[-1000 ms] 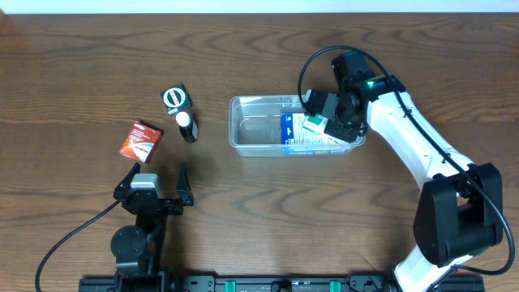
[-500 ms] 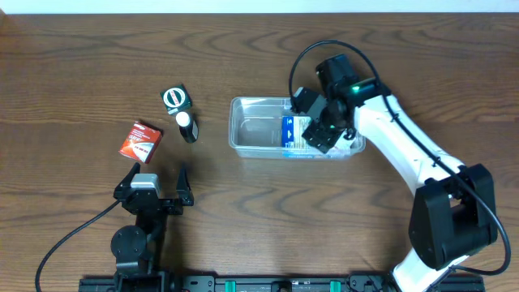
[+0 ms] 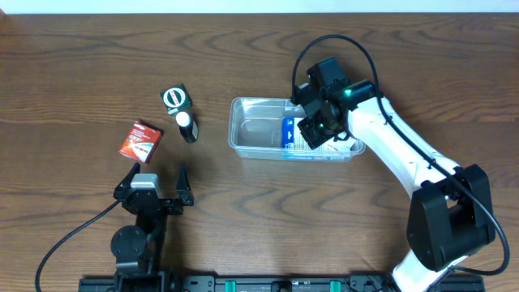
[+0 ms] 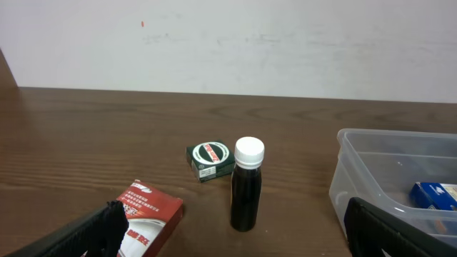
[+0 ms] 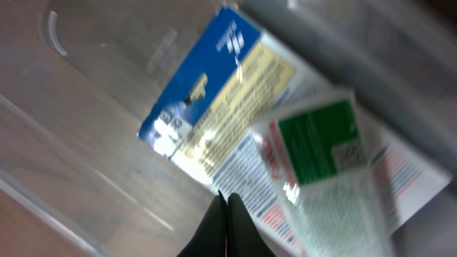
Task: Pack container
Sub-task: 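Lower the Panadol box into the container beside the blue box, release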
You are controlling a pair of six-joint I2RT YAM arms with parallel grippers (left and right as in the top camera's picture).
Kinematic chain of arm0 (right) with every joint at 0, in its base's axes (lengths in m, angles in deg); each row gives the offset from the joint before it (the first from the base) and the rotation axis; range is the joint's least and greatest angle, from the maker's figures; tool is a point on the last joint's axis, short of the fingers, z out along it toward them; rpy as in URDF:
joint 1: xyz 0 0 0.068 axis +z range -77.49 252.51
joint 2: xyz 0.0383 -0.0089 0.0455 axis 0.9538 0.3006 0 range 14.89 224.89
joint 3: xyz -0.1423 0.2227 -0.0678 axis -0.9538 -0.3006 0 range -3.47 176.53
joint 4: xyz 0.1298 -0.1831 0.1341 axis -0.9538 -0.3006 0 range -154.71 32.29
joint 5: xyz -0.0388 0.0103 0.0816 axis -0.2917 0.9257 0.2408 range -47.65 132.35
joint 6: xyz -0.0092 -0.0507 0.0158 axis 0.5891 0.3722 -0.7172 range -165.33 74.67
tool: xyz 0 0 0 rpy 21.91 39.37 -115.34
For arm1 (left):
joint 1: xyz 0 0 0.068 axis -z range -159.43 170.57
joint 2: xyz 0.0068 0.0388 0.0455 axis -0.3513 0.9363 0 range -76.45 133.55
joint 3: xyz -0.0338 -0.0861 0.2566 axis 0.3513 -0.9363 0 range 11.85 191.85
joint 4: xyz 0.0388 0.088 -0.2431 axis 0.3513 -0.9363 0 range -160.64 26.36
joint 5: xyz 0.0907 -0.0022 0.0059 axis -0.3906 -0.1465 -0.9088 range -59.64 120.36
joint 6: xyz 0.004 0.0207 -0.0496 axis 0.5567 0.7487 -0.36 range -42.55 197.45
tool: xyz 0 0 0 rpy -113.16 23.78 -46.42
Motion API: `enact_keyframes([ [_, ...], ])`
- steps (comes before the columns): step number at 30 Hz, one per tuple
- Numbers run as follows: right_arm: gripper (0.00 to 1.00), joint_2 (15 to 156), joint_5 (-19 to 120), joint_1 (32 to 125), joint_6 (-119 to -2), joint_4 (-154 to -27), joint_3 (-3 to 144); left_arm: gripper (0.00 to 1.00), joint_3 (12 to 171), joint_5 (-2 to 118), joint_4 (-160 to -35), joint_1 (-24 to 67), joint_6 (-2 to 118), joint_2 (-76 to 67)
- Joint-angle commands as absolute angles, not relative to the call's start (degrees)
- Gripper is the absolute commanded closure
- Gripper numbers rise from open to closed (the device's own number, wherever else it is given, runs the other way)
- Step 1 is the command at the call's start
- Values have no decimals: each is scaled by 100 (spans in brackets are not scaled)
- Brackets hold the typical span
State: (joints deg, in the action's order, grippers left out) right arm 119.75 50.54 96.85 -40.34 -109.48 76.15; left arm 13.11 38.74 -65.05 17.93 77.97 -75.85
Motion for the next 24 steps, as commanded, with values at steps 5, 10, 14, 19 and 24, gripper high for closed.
enact_keyframes([
  [5,99,11999,5163,9680,-5581,-11647,7665,2,1208,3911,-6700,1758,7893,-7615],
  [10,99,11999,5150,9621,-5671,-11872,7663,2,1208,3911,-6700,1758,7895,-7615],
  [14,99,11999,4894,9494,-5780,-11879,7663,2,1208,3911,-6700,1758,7893,-7615],
  [19,99,12001,4698,9357,-5798,-11877,7663,2,1208,3911,-6700,1758,7893,-7615],
  [24,99,12001,4523,9309,-5747,-11833,7663,2,1208,3911,-6700,1758,7893,-7615],
])
